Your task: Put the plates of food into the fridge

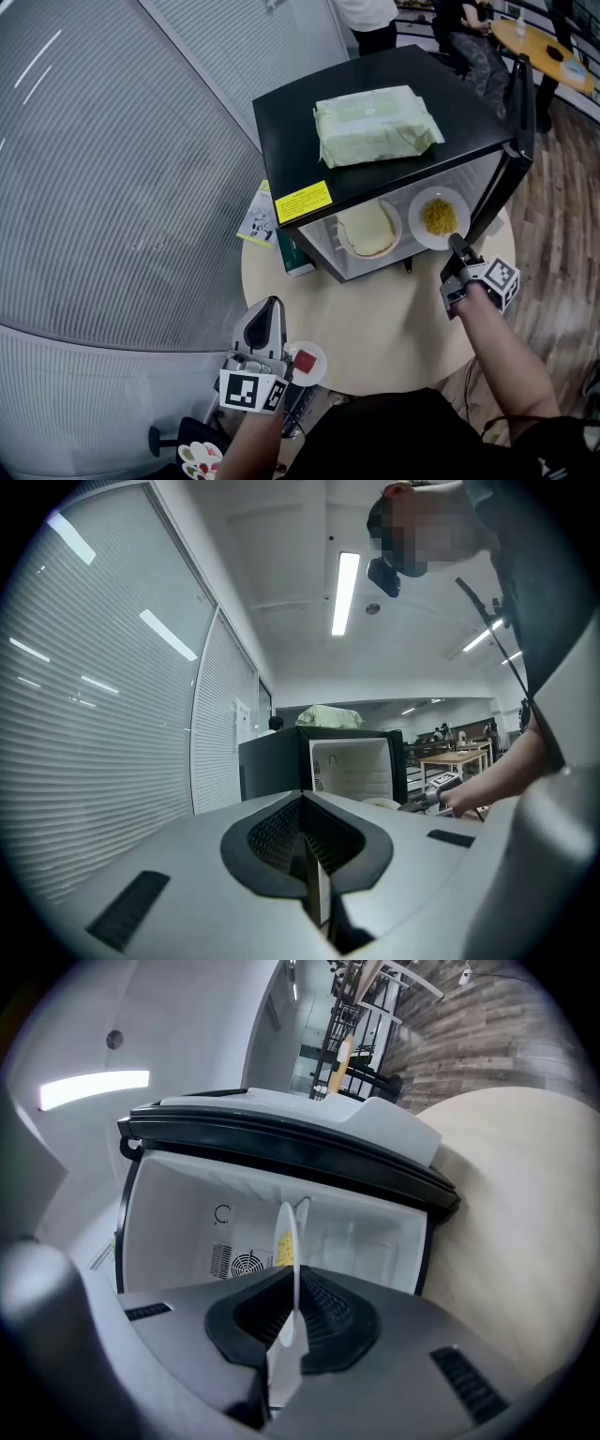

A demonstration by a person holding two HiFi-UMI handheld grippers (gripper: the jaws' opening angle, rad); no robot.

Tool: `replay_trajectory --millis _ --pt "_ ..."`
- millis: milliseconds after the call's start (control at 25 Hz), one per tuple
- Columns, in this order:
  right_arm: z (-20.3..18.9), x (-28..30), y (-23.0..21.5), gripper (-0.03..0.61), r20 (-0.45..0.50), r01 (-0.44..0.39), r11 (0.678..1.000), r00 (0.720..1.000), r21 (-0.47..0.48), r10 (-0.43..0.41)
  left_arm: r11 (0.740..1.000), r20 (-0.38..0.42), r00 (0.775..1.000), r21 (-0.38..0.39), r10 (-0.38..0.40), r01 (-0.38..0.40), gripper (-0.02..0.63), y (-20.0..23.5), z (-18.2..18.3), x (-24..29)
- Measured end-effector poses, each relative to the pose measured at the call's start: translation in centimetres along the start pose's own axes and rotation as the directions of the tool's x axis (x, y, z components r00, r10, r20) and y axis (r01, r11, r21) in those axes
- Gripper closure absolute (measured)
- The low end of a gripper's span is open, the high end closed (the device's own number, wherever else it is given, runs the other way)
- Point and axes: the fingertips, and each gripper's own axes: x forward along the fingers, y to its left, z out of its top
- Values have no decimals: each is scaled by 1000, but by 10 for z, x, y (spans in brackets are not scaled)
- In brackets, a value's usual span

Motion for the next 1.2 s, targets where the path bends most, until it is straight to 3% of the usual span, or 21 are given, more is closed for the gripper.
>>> replay_trajectory --millis 760,1040,1200 --pt "10 73 15 563 6 -1 997 1000 73 1 995 -41 995 -14 93 -94 611 25 -7 -12" --pt "9 73 21 560 37 -26 1000 999 9 26 991 -56 989 -10 136 -137 611 40 -8 -35" --pt "5 71 26 485 22 -56 998 998 8 55 990 -45 989 -11 139 -139 611 41 -6 -43"
